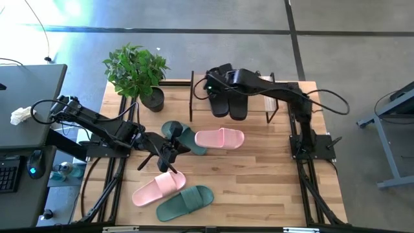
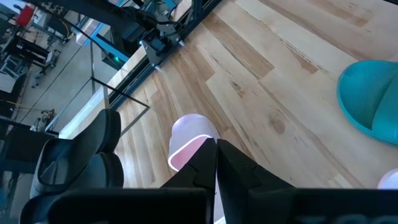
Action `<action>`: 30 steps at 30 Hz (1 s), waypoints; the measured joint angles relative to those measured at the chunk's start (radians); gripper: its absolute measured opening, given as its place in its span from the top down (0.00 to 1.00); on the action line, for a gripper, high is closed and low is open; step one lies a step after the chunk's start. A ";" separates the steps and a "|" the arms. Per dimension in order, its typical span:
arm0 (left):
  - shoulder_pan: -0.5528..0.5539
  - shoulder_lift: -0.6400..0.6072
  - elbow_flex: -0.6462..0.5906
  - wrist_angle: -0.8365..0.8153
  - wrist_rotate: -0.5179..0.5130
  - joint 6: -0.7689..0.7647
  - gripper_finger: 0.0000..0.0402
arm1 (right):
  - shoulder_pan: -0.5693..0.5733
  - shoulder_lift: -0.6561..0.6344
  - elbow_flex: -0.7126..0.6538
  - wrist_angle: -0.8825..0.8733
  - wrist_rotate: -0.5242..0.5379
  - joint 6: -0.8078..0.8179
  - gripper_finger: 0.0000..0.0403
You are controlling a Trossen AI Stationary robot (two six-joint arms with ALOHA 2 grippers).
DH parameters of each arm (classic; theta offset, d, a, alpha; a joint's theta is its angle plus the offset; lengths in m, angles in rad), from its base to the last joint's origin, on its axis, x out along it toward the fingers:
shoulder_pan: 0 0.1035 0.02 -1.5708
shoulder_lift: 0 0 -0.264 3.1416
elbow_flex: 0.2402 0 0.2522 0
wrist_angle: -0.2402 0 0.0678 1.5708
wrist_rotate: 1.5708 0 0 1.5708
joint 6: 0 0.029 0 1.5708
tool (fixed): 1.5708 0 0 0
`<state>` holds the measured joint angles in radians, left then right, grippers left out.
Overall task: Pick and place slides into the shelf
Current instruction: Put the black slipper on the shelf, then put the top pink slipper under the shelf
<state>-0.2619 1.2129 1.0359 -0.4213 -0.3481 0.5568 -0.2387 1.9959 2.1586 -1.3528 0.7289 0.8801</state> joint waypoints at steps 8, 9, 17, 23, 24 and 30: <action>0.000 0.000 0.000 0.000 -0.001 0.018 0.99 | 0.105 -0.130 0.001 -0.076 -0.090 -0.103 0.71; 0.000 0.000 0.000 0.001 -0.001 0.021 0.99 | 0.128 -0.138 0.001 -0.105 -0.108 -0.103 0.71; 0.000 0.000 0.000 0.002 -0.001 0.023 0.99 | 0.352 -0.175 -0.059 -0.204 -0.170 -0.018 0.71; 0.000 0.001 0.001 0.000 0.036 0.022 0.99 | 0.485 -0.229 -0.259 -0.148 -0.273 0.199 0.71; 0.000 0.001 0.001 0.001 0.048 0.022 0.99 | 0.505 -0.245 -0.306 -0.135 -0.311 0.237 0.71; 0.000 0.001 0.001 0.000 0.098 0.024 0.99 | 0.620 -0.390 -0.664 0.264 -0.539 0.374 0.71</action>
<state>-0.2615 1.2137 1.0367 -0.4210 -0.2505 0.5810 0.3817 1.6057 1.4945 -1.0891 0.1901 1.2538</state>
